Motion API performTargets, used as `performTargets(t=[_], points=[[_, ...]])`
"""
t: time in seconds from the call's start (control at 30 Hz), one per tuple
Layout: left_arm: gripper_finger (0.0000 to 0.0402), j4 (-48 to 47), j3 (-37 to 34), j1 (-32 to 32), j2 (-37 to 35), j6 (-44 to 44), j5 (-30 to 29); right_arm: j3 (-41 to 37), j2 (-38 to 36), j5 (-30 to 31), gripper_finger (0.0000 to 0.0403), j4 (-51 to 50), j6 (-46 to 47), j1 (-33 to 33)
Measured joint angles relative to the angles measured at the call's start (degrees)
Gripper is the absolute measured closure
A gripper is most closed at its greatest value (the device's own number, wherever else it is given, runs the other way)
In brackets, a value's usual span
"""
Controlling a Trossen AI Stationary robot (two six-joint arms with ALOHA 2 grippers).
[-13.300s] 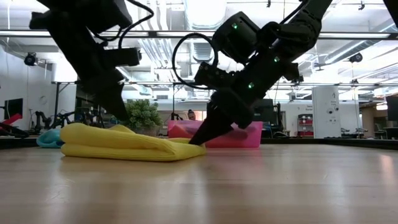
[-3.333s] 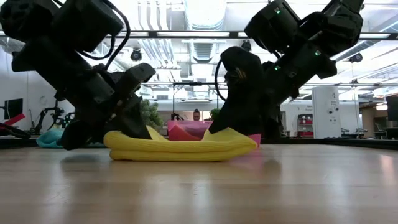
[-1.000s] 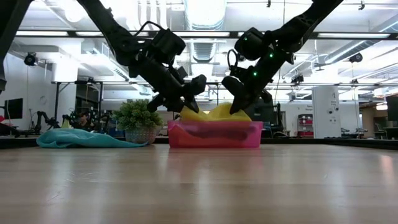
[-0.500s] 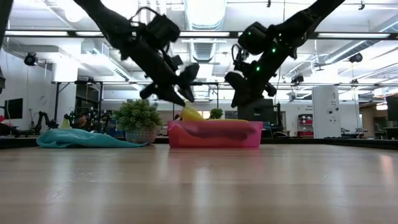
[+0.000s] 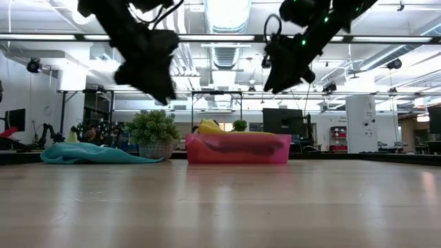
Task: Fold microfiber towels
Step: Fold the blue microfiber towel
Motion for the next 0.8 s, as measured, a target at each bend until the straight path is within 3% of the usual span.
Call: performTargets(t=[0.17,0.33,0.7,0.8], points=[[0.025,-11.0,0.0,-3.9,1.1,-7.2,-0.1,0.0,-1.9,-0.1,0.0226,0.2,0.8,4.4],[0.0251,-20.5,-0.1,-4.0,3.3,-11.9,-1.3,0.0,-2.5,0.0,0.0227,0.4,1.6,7.4],[0.0252,-26.5,-0.1,0.3,13.4,-12.1,-13.1,0.0,-2.2,0.4,0.0225,0.4,4.1,9.3],[0.0252,-27.8,-0.3,2.9,16.8,-11.8,-14.1,0.0,-2.2,0.5,0.0225,0.4,4.2,9.4]])
